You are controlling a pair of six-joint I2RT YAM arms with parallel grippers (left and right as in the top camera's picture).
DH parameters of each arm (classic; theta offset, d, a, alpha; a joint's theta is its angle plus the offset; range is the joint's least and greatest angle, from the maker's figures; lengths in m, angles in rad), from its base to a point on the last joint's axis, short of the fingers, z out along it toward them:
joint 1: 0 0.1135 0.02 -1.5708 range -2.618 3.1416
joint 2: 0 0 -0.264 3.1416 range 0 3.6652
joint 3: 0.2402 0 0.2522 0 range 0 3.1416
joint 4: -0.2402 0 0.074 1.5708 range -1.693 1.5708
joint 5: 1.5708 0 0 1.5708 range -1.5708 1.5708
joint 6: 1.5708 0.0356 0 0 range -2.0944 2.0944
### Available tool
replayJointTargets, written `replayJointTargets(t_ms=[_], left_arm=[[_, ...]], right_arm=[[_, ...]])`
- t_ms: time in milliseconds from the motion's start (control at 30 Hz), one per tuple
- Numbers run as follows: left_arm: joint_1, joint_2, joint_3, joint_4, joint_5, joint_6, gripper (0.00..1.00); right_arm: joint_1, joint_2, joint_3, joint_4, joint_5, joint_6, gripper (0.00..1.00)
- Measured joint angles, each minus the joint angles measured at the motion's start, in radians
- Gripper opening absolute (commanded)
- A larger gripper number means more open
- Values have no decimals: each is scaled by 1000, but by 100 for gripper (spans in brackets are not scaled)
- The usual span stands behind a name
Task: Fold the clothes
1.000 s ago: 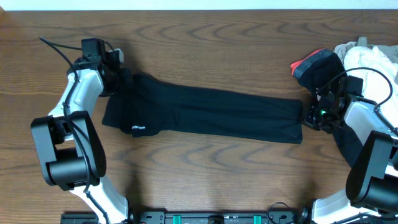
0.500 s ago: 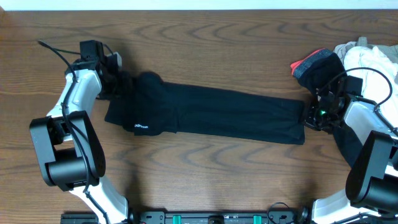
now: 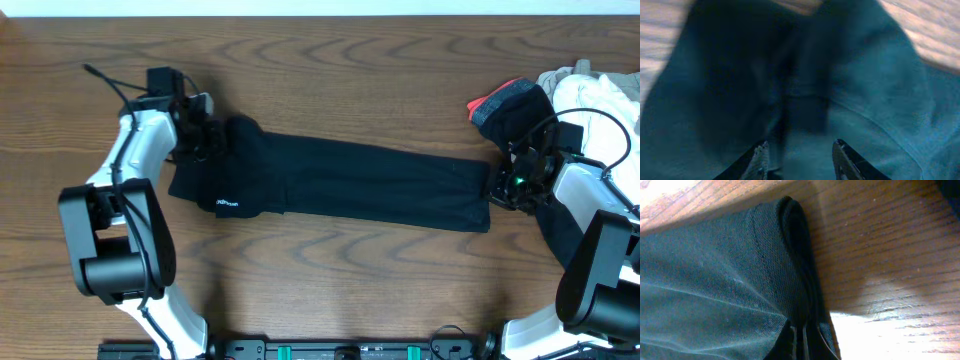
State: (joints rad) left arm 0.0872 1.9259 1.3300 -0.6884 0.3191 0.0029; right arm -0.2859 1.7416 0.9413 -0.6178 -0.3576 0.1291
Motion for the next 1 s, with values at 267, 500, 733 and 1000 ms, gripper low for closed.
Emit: replayJointTargets(t_ms=[267,500,733,1000], left_arm=[[-36,5,0,2,-10,31,30],[-36,5,0,4,-27,31,33],[-36,5,0,-8,-91,31,30],[-37,6,0,-12,-108,35,6]], right_arm=[[0,0,0,0,0,0,1],[0,0,0,0,0,0,1],[0,0,0,0,0,0,1],[0,0,0,0,0,0,1]])
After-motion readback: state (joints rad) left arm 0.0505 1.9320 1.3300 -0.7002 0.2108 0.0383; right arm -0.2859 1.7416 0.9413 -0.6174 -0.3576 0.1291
